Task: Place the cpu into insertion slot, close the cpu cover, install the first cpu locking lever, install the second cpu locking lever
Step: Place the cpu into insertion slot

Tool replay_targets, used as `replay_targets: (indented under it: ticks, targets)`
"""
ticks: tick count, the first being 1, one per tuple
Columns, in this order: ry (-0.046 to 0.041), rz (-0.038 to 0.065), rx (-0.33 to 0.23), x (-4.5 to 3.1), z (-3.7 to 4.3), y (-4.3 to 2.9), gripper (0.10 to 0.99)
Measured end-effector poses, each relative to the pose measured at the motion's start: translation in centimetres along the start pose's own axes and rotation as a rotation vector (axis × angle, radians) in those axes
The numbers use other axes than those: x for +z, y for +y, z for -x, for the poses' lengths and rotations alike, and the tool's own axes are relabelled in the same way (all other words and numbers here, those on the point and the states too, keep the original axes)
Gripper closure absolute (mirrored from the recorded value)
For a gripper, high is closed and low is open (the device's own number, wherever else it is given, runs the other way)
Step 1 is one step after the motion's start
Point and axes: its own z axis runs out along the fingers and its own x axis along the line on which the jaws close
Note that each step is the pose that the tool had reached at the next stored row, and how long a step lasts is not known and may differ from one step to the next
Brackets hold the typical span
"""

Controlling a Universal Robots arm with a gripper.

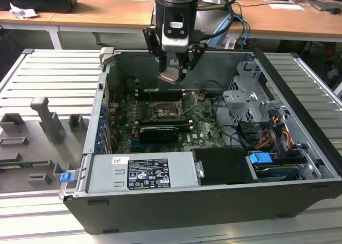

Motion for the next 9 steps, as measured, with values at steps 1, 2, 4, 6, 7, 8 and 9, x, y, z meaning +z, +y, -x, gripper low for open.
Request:
replay_targets:
  ticks: [1,2,4,6,7,8,9]
  targets:
    - [-0.0002,0.000,0.003,0.01,0.00,0.00,0.549]
    - [-0.0004,0.000,0.006,0.02,0.00,0.00,0.549]
    - [-0.0012,0.000,0.015,0.05,0.00,-0.01,0.549]
    - [-0.0017,0.000,0.022,0.06,0.00,-0.01,0.549]
    - [-0.0020,0.001,0.025,0.08,0.00,-0.01,0.549]
    - [-0.0022,0.001,0.028,0.08,0.00,-0.01,0.549]
    - [-0.0024,0.001,0.031,0.09,0.00,-0.01,0.549]
